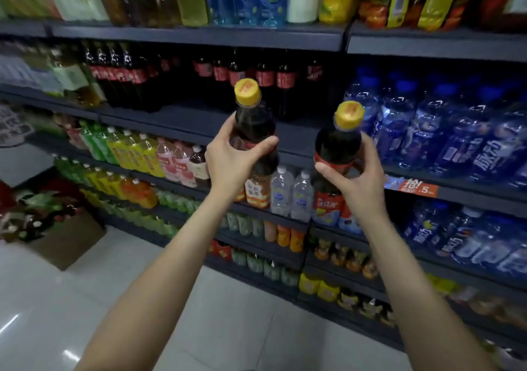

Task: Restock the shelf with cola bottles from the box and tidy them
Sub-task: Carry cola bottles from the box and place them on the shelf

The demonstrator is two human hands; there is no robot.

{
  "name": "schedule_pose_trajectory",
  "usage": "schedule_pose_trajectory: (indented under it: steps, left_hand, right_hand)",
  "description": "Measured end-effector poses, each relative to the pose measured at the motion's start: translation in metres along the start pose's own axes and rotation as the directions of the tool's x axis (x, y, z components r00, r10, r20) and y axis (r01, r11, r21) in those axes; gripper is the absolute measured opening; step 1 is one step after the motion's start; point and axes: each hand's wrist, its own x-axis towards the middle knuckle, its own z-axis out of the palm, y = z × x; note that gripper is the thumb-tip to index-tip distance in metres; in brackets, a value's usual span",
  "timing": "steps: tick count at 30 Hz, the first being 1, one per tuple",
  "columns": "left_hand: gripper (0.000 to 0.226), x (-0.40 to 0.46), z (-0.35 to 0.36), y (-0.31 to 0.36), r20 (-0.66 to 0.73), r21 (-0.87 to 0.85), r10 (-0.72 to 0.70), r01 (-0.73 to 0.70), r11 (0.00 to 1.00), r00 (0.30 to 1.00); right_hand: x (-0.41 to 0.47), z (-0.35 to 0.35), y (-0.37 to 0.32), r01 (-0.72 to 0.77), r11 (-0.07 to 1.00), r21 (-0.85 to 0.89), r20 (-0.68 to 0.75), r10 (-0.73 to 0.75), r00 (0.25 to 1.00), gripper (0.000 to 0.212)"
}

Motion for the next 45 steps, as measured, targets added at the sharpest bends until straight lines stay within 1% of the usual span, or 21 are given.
schedule_pose_trajectory:
  steps: [2,4,7,10,13,16,19,21,23,26,28,30,31,33,35,38,40,45]
  left_hand:
    - [0.067,0.035,0.019,-0.023,0.007,0.001,-0.010,0.010,1.000,1.000]
    - [0.065,0.065,0.039,-0.046,0.023,-0.003,-0.007,0.007,1.000,1.000]
    - [0.062,0.107,0.065,-0.079,0.048,-0.001,0.011,-0.011,1.000,0.999]
    - [0.069,0.147,0.088,-0.108,0.089,-0.009,0.017,-0.017,1.000,0.996]
    - [0.065,0.180,0.109,-0.129,0.110,-0.022,0.026,-0.024,0.999,0.994]
    - [0.072,0.205,0.128,-0.144,0.118,-0.006,0.030,-0.030,1.000,0.993]
    - [0.085,0.224,0.146,-0.155,0.113,0.053,0.023,-0.029,0.998,0.993]
    - [0.085,0.233,0.157,-0.158,0.118,0.085,-0.006,-0.004,0.996,0.993]
    - [0.081,0.241,0.166,-0.160,0.118,0.105,-0.029,0.017,0.994,0.993]
    - [0.086,0.248,0.177,-0.170,0.167,0.130,0.017,-0.039,0.991,0.986]
    - [0.092,0.246,0.178,-0.180,0.218,0.093,0.073,-0.095,0.991,0.973]
    - [0.096,0.243,0.174,-0.188,0.269,0.063,0.126,-0.148,0.987,0.955]
    - [0.099,0.242,0.172,-0.191,0.297,0.074,0.142,-0.171,0.982,0.944]
    - [0.104,0.244,0.168,-0.194,0.338,0.130,0.145,-0.198,0.971,0.930]
    - [0.107,0.247,0.167,-0.194,0.339,0.147,0.131,-0.190,0.971,0.932]
    - [0.107,0.249,0.166,-0.193,0.311,0.168,0.092,-0.150,0.974,0.946]
    - [0.107,0.249,0.167,-0.195,0.293,0.180,0.076,-0.133,0.975,0.953]
    - [0.105,0.247,0.166,-0.190,0.308,0.233,0.074,-0.151,0.961,0.948]
  right_hand:
    - [0.037,0.019,0.013,0.041,0.999,-0.029,-0.022,-0.041,0.999,0.065]
    - [0.072,0.040,0.028,0.068,0.997,-0.047,-0.057,-0.071,0.996,0.066]
    - [0.126,0.071,0.061,0.068,0.993,-0.091,-0.123,-0.079,0.989,0.065]
    - [0.177,0.100,0.096,0.063,0.980,-0.186,-0.172,-0.096,0.980,0.069]
    - [0.223,0.120,0.127,0.010,0.973,-0.230,-0.242,-0.067,0.968,0.070]
    - [0.260,0.133,0.151,-0.058,0.965,-0.255,-0.350,-0.037,0.936,0.081]
    - [0.288,0.141,0.164,-0.126,0.937,-0.325,-0.402,-0.016,0.916,0.078]
    - [0.302,0.144,0.169,-0.151,0.927,-0.343,-0.424,-0.010,0.906,0.078]
    - [0.310,0.148,0.174,-0.134,0.935,-0.328,-0.448,-0.029,0.894,0.077]
    - [0.313,0.152,0.178,-0.108,0.938,-0.330,-0.436,-0.050,0.898,0.074]
    - [0.311,0.153,0.181,-0.100,0.925,-0.367,-0.389,-0.055,0.919,0.076]
    - [0.305,0.153,0.186,-0.087,0.915,-0.393,-0.346,-0.059,0.936,0.084]
    - [0.301,0.153,0.187,-0.097,0.916,-0.389,-0.336,-0.043,0.941,0.089]
    - [0.294,0.152,0.188,-0.141,0.907,-0.396,-0.324,0.006,0.946,0.099]
    - [0.289,0.152,0.186,-0.178,0.889,-0.422,-0.317,0.040,0.948,0.104]
    - [0.285,0.150,0.180,-0.212,0.868,-0.448,-0.304,0.075,0.950,0.103]
    - [0.281,0.150,0.173,-0.241,0.847,-0.475,-0.295,0.105,0.950,0.098]
    - [0.267,0.151,0.156,-0.300,0.761,-0.575,-0.286,0.156,0.945,0.087]
